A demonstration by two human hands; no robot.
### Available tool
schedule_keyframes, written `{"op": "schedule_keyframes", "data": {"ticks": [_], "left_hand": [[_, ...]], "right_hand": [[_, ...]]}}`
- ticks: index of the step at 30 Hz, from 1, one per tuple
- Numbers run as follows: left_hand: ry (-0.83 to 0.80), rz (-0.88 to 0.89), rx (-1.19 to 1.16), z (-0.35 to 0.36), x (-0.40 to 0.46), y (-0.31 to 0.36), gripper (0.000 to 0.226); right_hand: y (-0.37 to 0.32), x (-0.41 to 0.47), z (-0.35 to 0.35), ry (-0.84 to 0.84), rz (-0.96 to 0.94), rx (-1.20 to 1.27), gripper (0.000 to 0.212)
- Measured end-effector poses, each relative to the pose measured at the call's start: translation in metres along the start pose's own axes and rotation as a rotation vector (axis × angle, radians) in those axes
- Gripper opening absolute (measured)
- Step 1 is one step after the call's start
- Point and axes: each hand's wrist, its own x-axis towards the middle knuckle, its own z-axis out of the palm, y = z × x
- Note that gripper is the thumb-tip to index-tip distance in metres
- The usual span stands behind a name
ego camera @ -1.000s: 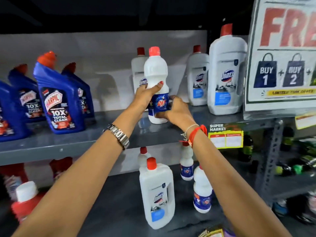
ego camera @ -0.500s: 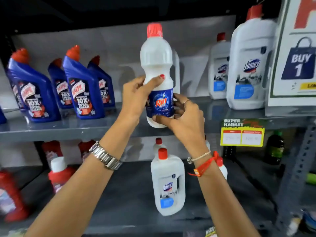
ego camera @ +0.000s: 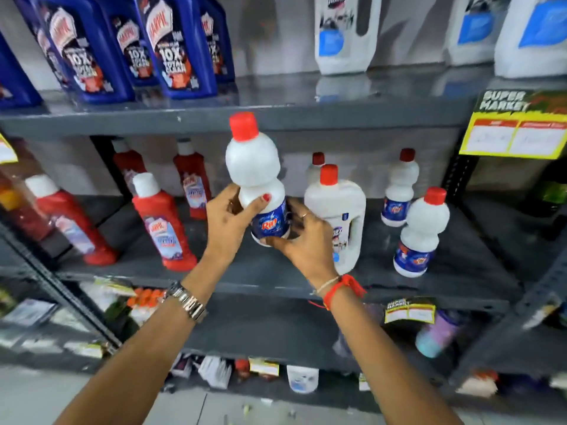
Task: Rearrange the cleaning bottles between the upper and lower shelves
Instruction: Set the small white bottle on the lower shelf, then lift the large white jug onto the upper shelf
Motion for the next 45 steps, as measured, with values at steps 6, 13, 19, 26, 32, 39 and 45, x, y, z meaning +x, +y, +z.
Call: {"op": "schedule_keyframes", "data": {"ticks": [6,13,19,26,32,39,45], "left_hand": [[-0.027,-0.189,0.135,-0.023,-0.014,-0.083,0.013],[-0.061,-0.304,0.197,-0.036,-0.014,-0.132,0.029],[-0.072,-0.283,0.193,-0.032,-0.017,-0.15,0.035],[0.267,-0.113,0.253,-0.007,-0.043,-0.14,0.053],[0.135,0.121,0.228,0.059,-0.061,-0.126,0.039],[-0.173,-0.242,-0.134,0.085,-0.049,-0.14,0.046],[-0.251,-0.232,-0.117,0.088,-0.052,-0.14,0.036]], "right_hand": [[0.071,-0.012,0.054,-0.15,0.192,-0.037,0.064],[0.112,-0.01,0.082,-0.22,0.289,-0.098,0.07],[0.13,-0.017,0.094,-0.205,0.379,-0.003,0.069],[0.139,-0.043,0.065,0.091,0.268,0.014,0.043],[0.148,-0.063,-0.002,0.58,0.269,0.06,0.027],[0.153,-0.005,-0.06,0.385,0.308,-0.137,0.046],[0.153,0.005,-0.07,0.192,0.414,-0.214,0.025]]}}
